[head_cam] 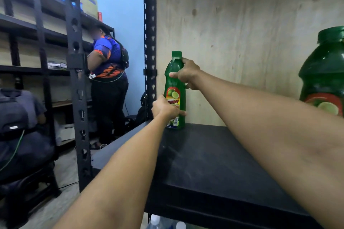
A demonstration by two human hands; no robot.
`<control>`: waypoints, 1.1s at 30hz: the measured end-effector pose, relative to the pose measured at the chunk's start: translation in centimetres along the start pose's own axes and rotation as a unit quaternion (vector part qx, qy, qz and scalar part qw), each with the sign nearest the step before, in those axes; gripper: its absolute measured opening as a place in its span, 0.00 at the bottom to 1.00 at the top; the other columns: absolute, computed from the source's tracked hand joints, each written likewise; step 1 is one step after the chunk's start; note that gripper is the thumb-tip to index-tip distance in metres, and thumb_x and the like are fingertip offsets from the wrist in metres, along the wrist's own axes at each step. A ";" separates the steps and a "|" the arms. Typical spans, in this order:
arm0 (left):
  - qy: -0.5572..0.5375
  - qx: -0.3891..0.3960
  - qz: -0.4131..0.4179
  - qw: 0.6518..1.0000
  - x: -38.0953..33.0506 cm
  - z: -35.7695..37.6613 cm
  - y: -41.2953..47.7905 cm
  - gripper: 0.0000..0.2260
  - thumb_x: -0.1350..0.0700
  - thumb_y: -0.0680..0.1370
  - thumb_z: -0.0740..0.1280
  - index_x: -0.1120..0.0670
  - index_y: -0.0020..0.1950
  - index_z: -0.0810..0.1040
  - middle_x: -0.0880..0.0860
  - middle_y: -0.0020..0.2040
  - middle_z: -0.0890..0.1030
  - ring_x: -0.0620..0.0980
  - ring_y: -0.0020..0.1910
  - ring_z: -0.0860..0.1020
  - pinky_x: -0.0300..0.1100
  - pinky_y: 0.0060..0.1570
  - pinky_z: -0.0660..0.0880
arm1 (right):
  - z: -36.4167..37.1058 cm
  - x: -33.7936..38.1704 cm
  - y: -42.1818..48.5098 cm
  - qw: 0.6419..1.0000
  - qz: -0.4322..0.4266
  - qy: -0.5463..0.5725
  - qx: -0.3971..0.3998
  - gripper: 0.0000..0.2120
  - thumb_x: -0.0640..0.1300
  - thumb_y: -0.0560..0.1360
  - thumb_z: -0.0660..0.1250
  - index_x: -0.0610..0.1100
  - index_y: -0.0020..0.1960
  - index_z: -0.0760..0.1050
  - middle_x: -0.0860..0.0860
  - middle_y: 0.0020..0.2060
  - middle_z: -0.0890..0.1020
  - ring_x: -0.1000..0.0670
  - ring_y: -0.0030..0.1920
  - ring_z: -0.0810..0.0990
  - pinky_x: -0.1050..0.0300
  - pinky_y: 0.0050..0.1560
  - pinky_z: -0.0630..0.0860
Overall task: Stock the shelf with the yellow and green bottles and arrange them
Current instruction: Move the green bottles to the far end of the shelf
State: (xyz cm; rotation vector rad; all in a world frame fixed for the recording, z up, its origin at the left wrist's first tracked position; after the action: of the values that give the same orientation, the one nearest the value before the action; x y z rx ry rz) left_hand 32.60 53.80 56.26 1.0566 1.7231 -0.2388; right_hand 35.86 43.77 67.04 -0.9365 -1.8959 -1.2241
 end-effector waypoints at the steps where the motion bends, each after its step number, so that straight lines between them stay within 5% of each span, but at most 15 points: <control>1: 0.006 0.003 0.000 1.000 0.0 0.0 0.1 0.33 0.48 0.62 0.83 0.53 0.60 0.70 0.51 0.51 0.74 0.50 0.50 0.71 0.46 0.53 0.74 | 0.1 -0.2 0.1 1.000 0.009 0.002 0.000 0.27 0.40 0.72 0.76 0.48 0.68 0.72 0.48 0.59 0.80 0.43 0.57 0.80 0.51 0.44 0.73; 6: 0.013 -0.002 0.009 1.000 0.6 0.2 -0.1 0.34 0.44 0.63 0.82 0.54 0.62 0.71 0.51 0.50 0.74 0.49 0.50 0.74 0.42 0.45 0.71 | 1.2 -0.6 0.6 0.997 0.051 0.050 0.027 0.27 0.38 0.74 0.73 0.51 0.69 0.68 0.47 0.60 0.78 0.40 0.59 0.78 0.41 0.54 0.77; 9: 0.004 -0.011 0.002 1.000 0.8 0.2 -0.4 0.34 0.44 0.63 0.82 0.55 0.62 0.71 0.52 0.53 0.76 0.53 0.56 0.77 0.44 0.46 0.72 | 1.1 -0.6 0.1 0.995 0.064 0.063 0.035 0.29 0.36 0.77 0.69 0.51 0.73 0.64 0.45 0.64 0.76 0.40 0.61 0.76 0.40 0.51 0.75; 11: -0.014 0.009 -0.024 1.000 0.9 0.2 -1.0 0.37 0.45 0.62 0.82 0.55 0.64 0.69 0.54 0.59 0.77 0.54 0.60 0.77 0.45 0.49 0.74 | 0.9 -0.4 -0.8 0.995 0.083 0.031 0.046 0.31 0.37 0.76 0.70 0.48 0.75 0.61 0.42 0.70 0.71 0.37 0.68 0.71 0.35 0.61 0.72; 14: -0.081 0.062 -0.081 0.992 0.5 -0.5 -3.3 0.55 0.46 0.59 0.84 0.57 0.76 0.56 0.57 0.68 0.71 0.57 0.67 0.72 0.50 0.63 0.74 | -1.4 1.4 -4.7 0.983 0.124 -0.071 0.111 0.35 0.42 0.76 0.72 0.43 0.78 0.60 0.39 0.77 0.61 0.34 0.76 0.59 0.33 0.72 0.62; 16: -0.093 0.013 -0.025 0.995 -1.1 -1.9 -6.1 0.54 0.49 0.63 0.81 0.54 0.79 0.50 0.57 0.71 0.67 0.58 0.70 0.69 0.53 0.68 0.70 | -5.6 3.9 -7.8 0.984 0.082 -0.118 0.102 0.29 0.41 0.74 0.74 0.46 0.74 0.69 0.41 0.72 0.70 0.37 0.71 0.68 0.40 0.70 0.69; 18: -0.116 -0.029 0.068 0.990 -3.2 -3.2 -10.1 0.43 0.54 0.67 0.78 0.51 0.77 0.59 0.54 0.68 0.71 0.55 0.66 0.71 0.53 0.67 0.71 | -10.3 6.7 -11.2 0.985 0.026 -0.156 0.064 0.23 0.40 0.72 0.76 0.49 0.66 0.77 0.46 0.55 0.79 0.44 0.56 0.78 0.50 0.59 0.77; 20: -0.201 0.053 0.091 0.974 -4.6 -2.6 -14.3 0.32 0.59 0.69 0.77 0.48 0.70 0.70 0.51 0.64 0.75 0.50 0.61 0.75 0.50 0.65 0.73 | -14.7 9.0 -14.4 0.977 -0.017 -0.214 0.003 0.21 0.40 0.71 0.76 0.50 0.62 0.79 0.49 0.48 0.79 0.48 0.48 0.79 0.57 0.47 0.77; 22: -0.265 0.195 0.056 0.943 -5.6 -0.2 -18.4 0.28 0.62 0.69 0.77 0.49 0.67 0.73 0.49 0.63 0.77 0.46 0.58 0.77 0.48 0.63 0.74 | -18.8 10.6 -16.5 0.954 -0.053 -0.283 -0.085 0.23 0.40 0.70 0.76 0.50 0.63 0.78 0.47 0.53 0.78 0.47 0.49 0.80 0.60 0.40 0.75; 24: -0.251 0.263 0.031 0.931 -6.5 2.7 -21.3 0.32 0.62 0.68 0.79 0.51 0.70 0.72 0.50 0.65 0.77 0.46 0.59 0.77 0.46 0.62 0.75 | -22.1 11.2 -17.9 0.911 -0.074 -0.372 -0.160 0.26 0.38 0.70 0.74 0.50 0.67 0.74 0.44 0.58 0.76 0.43 0.57 0.77 0.59 0.46 0.73; 27: -0.196 0.287 0.029 0.937 -8.6 6.3 -24.3 0.44 0.57 0.64 0.82 0.52 0.76 0.65 0.51 0.72 0.72 0.50 0.69 0.73 0.47 0.66 0.73 | -24.9 10.5 -18.9 0.876 -0.019 -0.445 -0.184 0.34 0.41 0.70 0.73 0.47 0.73 0.65 0.40 0.66 0.70 0.36 0.67 0.69 0.47 0.62 0.72; 30: -0.139 0.285 0.060 0.946 -11.0 8.8 -26.0 0.52 0.52 0.62 0.84 0.54 0.79 0.58 0.52 0.75 0.68 0.51 0.72 0.69 0.45 0.69 0.69 | -26.0 8.5 -19.8 0.864 0.092 -0.465 -0.168 0.42 0.47 0.67 0.78 0.44 0.74 0.59 0.38 0.67 0.68 0.34 0.69 0.67 0.43 0.64 0.71; 33: -0.096 0.286 0.083 0.950 -12.2 10.6 -27.3 0.46 0.50 0.60 0.84 0.54 0.73 0.66 0.48 0.62 0.76 0.48 0.63 0.75 0.37 0.59 0.71 | -26.2 6.2 -20.4 0.881 0.143 -0.424 -0.154 0.44 0.47 0.66 0.80 0.40 0.73 0.59 0.39 0.67 0.72 0.37 0.68 0.72 0.46 0.63 0.74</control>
State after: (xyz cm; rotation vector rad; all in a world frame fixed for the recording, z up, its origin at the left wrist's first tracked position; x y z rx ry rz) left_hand 20.19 24.73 53.30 1.5326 1.4055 -0.7411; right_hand 19.67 14.51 71.73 -2.1120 -2.0782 -1.0181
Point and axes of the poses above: each hand's wrist, its own y-axis towards the middle knuckle, its own z-axis out of the palm, x = y × z, the point moved 6 cm from there along y, towards the middle knuckle
